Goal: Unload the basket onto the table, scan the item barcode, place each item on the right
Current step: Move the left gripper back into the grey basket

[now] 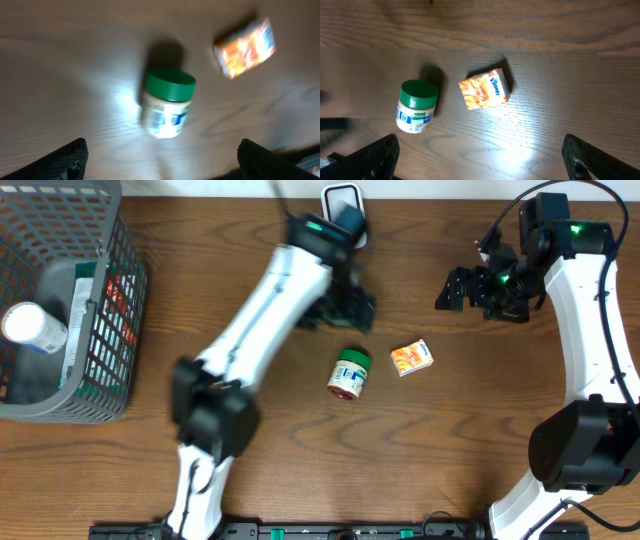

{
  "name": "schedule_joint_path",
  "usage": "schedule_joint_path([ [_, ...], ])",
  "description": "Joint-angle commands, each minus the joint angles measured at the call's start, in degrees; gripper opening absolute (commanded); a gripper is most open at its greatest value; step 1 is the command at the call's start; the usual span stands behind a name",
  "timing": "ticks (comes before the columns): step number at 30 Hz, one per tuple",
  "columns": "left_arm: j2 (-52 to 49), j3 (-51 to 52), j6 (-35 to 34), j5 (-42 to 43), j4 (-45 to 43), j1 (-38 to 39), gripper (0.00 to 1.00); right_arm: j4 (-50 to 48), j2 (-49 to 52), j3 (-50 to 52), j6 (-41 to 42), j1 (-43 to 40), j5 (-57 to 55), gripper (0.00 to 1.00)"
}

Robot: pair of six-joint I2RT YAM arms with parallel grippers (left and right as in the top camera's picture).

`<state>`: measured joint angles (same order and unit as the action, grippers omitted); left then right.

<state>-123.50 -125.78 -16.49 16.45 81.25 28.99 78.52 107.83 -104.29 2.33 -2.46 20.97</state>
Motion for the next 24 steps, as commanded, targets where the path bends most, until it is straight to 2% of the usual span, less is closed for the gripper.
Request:
schedule_joint_path([
  [1, 11.58, -2.1, -0.31, -5.07, -0.66, -7.32, 0.95, 0.09, -1.09, -0.92, -0.7, -0.11, -0.13, 0.99],
  [6, 24.74, -3.82, -0.26, -10.34, -5.81, -20.24, 0.95, -0.28, -1.09, -0.92, -0.68, 0.13, -0.13, 0.99],
  [9, 30.1, -7.41, 0.26, -10.29, -8.11, -31.58, 0.96, -0.37, -1.09, -0.92, -0.68, 0.61, -0.13, 0.99],
  [13, 31.89, -12.31, 1.92, -10.29, -8.92, -46.58, 0.95, -0.33, -1.07, -0.92, -0.68, 1.4, -0.13, 0.99],
  [14, 31.5, -12.68, 2.49, -10.43, -9.57, -53.33, 0.95, -0.37, -1.07, -0.92, -0.68, 1.88, -0.13, 0.99],
  [16, 29.99, -12.68, 2.51, -11.17, -9.86, -58.34, 0.95, -0.48, -1.07, -0.92, -0.7, 2.56, -0.15, 0.99],
  [19, 25.77, -12.41, 2.47, -12.94, -10.1, -63.06, 0.96, -0.96, -1.07, -0.92, -0.7, 3.63, -0.17, 0.99],
  [24, 17.09, -12.13, 2.51, -13.31, -9.35, -64.63, 0.96, -2.32, -1.07, -0.92, -1.11, 5.14, -0.24, 0.99],
])
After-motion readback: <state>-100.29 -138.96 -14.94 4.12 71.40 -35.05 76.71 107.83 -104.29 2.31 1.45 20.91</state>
